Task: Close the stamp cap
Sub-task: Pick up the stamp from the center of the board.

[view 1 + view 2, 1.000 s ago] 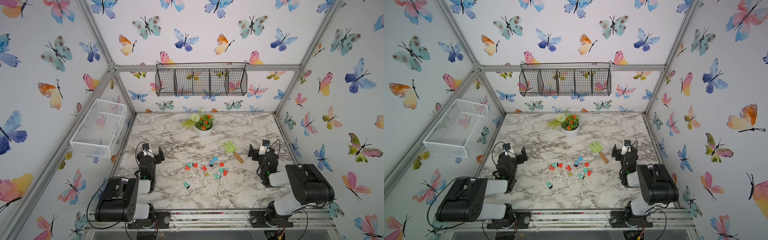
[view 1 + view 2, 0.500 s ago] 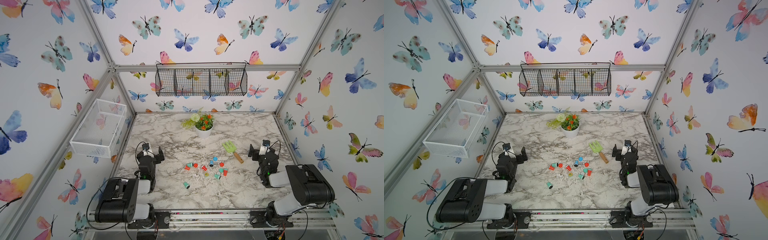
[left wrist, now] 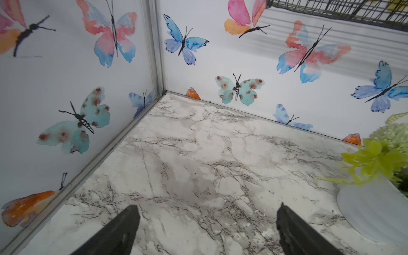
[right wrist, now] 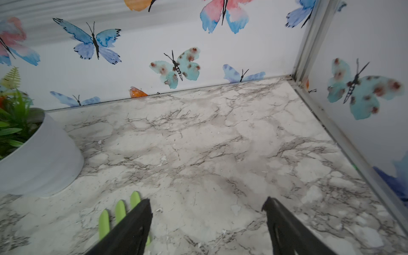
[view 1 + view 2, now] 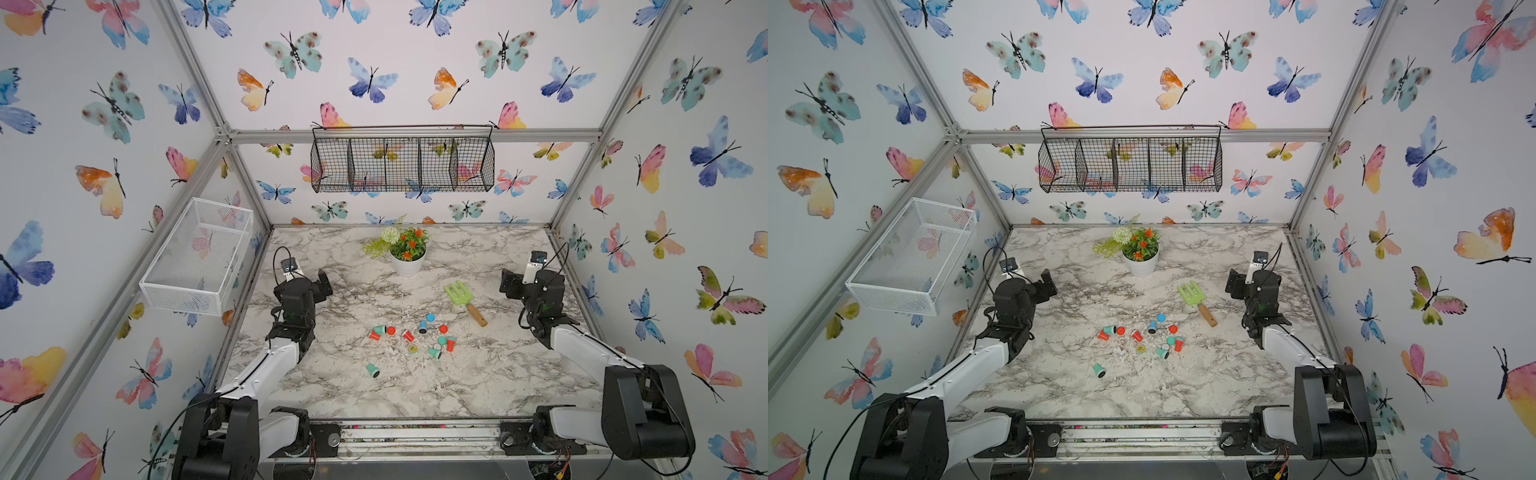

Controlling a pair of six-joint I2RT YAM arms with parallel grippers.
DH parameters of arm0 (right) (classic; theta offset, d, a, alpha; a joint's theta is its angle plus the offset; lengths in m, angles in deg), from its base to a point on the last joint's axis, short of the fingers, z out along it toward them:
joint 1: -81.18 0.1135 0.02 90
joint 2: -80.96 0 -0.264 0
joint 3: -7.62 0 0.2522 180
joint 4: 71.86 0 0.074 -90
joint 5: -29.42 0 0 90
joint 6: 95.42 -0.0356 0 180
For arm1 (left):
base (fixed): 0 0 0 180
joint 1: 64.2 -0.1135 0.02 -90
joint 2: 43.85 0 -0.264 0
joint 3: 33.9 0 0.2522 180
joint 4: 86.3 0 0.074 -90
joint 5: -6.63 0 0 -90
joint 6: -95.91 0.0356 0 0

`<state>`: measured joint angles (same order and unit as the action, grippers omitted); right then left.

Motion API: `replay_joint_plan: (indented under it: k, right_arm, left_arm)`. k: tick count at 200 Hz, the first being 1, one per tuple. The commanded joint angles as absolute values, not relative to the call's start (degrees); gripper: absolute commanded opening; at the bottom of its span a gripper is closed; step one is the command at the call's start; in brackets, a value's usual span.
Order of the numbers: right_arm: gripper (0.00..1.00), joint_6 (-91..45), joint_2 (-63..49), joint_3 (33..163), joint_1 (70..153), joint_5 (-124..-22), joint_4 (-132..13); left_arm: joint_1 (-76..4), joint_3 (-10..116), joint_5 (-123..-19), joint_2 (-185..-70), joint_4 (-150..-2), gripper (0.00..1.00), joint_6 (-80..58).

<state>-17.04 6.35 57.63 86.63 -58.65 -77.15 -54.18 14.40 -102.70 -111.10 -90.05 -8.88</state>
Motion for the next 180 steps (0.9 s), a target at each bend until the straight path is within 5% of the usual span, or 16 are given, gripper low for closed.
replay_joint_plan:
  k: [1, 62, 105, 180]
  right_arm:
    - [0.78, -23.5, 7.4, 61.7, 86.8, -66.3, -57.6]
    - [0.70, -28.7, 6.9, 68.1, 97.7, -66.5, -39.9]
    - [0.64, -36.5, 2.6, 69.8, 112.1, -59.1, -34.7]
    - [0.50, -49.8, 0.9, 65.9, 123.0, -53.8, -31.4]
  left_arm:
    - [-52.7, 21.9, -96.3, -111.3, -70.7, 0.98, -14.1]
    - [-52.2, 32.4, -84.5, -111.4, -56.9, 0.98, -7.7]
    - [-52.2, 31.2, -85.2, -111.4, -56.9, 0.98, -4.4]
    - [-52.2, 29.6, -85.1, -110.2, -56.9, 0.98, -7.3]
